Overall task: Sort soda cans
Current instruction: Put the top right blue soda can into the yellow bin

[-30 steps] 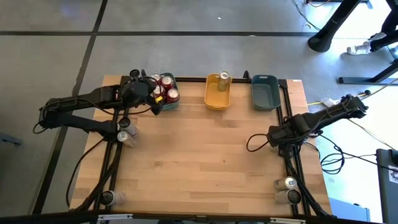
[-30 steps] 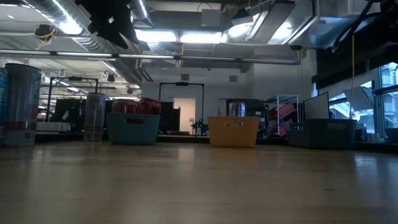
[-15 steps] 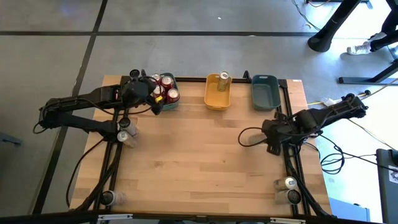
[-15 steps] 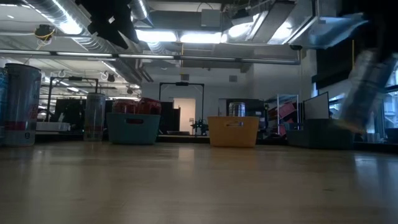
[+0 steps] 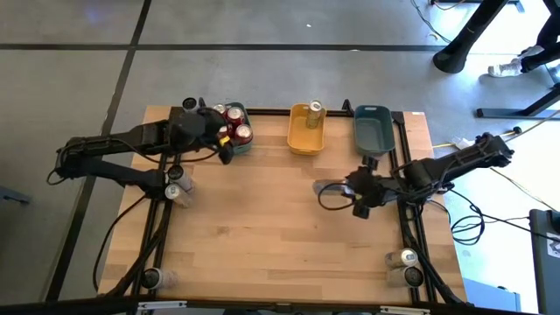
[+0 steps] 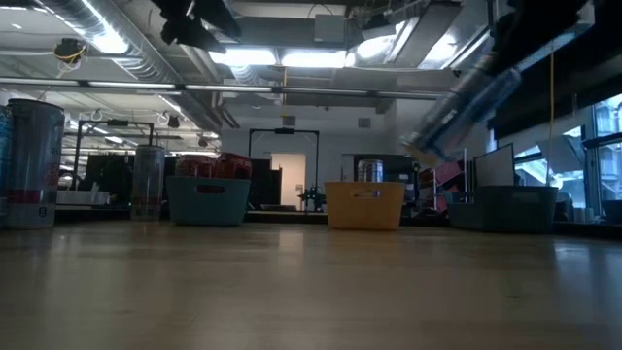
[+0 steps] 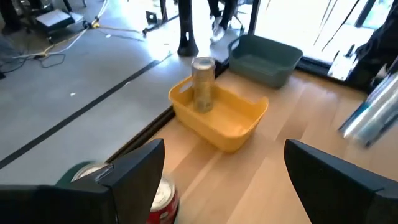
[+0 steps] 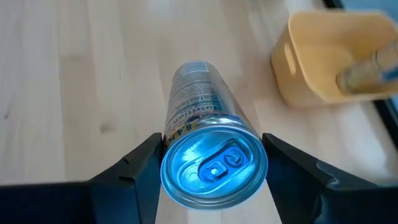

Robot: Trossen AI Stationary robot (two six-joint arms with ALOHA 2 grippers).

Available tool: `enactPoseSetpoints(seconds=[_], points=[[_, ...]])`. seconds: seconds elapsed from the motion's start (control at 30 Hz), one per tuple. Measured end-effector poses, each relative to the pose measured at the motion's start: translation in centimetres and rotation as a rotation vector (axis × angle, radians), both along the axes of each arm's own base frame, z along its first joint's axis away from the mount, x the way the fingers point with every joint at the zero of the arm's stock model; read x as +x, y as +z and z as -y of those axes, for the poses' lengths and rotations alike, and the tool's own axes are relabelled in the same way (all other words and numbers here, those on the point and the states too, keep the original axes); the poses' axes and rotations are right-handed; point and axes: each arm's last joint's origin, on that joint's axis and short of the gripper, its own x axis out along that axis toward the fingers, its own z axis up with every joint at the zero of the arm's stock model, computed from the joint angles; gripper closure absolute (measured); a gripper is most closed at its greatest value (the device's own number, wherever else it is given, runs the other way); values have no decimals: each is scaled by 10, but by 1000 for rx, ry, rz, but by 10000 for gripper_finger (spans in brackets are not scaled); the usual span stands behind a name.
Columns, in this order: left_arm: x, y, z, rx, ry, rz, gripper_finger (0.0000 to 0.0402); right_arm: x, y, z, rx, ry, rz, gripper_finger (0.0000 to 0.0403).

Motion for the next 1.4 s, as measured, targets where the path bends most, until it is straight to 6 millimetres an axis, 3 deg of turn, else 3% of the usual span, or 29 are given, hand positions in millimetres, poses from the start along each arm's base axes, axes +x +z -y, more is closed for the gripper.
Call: enactPoseSetpoints(seconds=[0.17, 0.37, 0.63, 0.9, 1.4], points=[[11, -3, 3, 9, -31, 2, 82, 21, -4, -4, -65, 23, 55, 178], [38, -21, 18, -32, -211, -80, 82, 40, -9, 4, -94, 10, 84, 178], [80, -52, 42, 10, -342, -163, 82, 51, -6, 20, -76, -32, 142, 178], [116, -79, 47, 58, -379, -160, 82, 57, -1, 19, -51, 28, 201, 178], [142, -114, 50, 71, -395, -217, 82, 62, 5, 18, -57, 49, 273, 178]])
